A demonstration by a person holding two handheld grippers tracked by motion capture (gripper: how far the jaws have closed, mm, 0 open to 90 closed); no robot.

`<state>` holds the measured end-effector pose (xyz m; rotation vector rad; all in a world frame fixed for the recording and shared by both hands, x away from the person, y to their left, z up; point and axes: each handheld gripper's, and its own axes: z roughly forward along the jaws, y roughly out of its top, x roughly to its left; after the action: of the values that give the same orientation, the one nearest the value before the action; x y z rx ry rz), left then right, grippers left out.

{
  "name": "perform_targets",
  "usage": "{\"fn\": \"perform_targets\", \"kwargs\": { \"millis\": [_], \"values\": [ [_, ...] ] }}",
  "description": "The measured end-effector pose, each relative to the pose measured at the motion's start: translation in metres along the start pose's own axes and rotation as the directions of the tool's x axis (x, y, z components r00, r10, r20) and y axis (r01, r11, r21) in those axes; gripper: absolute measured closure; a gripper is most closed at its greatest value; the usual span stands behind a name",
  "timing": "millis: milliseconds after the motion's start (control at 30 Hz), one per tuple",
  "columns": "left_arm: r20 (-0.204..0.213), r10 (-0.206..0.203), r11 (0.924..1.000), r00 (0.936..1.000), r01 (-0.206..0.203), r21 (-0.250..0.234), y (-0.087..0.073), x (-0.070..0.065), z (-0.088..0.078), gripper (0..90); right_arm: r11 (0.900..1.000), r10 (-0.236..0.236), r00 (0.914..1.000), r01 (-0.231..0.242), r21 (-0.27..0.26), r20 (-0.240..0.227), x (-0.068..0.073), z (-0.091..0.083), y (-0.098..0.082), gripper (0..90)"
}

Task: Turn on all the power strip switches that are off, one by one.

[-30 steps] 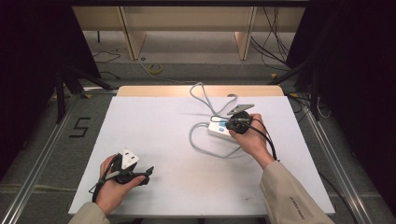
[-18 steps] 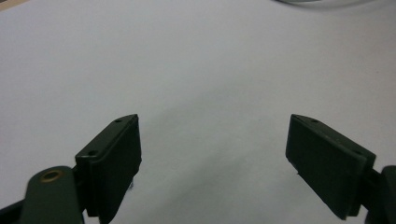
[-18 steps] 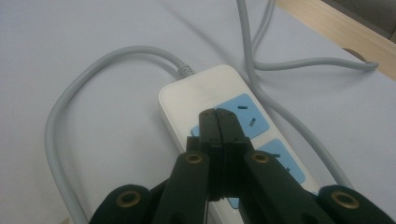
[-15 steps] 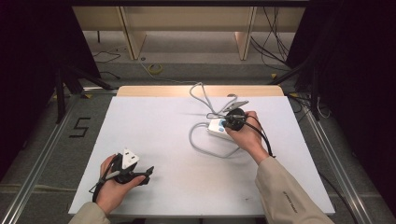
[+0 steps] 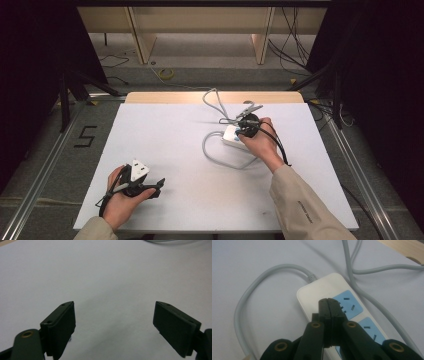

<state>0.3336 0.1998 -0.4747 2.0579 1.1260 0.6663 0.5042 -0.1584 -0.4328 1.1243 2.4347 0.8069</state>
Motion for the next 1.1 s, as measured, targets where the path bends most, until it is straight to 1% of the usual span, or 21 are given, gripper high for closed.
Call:
{"fn": "perform_targets", "kwargs": {
  "millis": [133,267,467,700,833,900,1000,1100],
  "values": [
    [-0.002,0.000,1.0000,1.0000,0.000,-0.004,0.000,0.000,-0.001,18.1,1.000,0.002,1.0000,-0.002,0.017,0.002,0.000,0.004,0.002,90.0],
    [0.001,0.003,1.0000,1.0000,-0.003,-0.001,0.000,0.000,0.000,18.1,0.999,-0.007,1.0000,0.006,0.033,0.005,0.002,0.009,0.004,90.0],
    [0.001,0.002,1.0000,1.0000,-0.002,-0.002,0.000,0.000,0.000,18.0,0.998,-0.010,0.9999,0.010,0.060,0.007,0.003,0.016,0.003,90.0],
    [0.002,0.001,1.0000,1.0000,-0.001,-0.001,0.001,0.000,0.000,18.0,0.998,-0.003,1.0000,0.003,0.062,0.004,0.003,0.016,0.003,90.0],
    [0.001,0.001,1.0000,1.0000,-0.001,-0.004,0.001,0.000,0.000,18.0,0.998,-0.009,1.0000,0.009,0.058,0.003,0.003,0.017,0.002,90.0],
    [0.001,-0.002,1.0000,1.0000,0.002,-0.005,0.001,-0.001,0.000,18.0,0.998,-0.005,1.0000,0.005,0.057,0.000,0.002,0.017,0.001,90.0],
    [0.000,0.000,1.0000,1.0000,0.000,-0.003,0.001,-0.001,0.001,18.0,0.999,0.014,0.9999,-0.013,0.048,-0.010,0.001,0.018,0.000,90.0],
    [0.000,0.000,1.0000,1.0000,0.000,-0.005,0.001,-0.001,0.001,18.0,0.999,0.011,0.9999,-0.011,0.051,-0.003,0.002,0.018,0.000,90.0]
  ]
}}
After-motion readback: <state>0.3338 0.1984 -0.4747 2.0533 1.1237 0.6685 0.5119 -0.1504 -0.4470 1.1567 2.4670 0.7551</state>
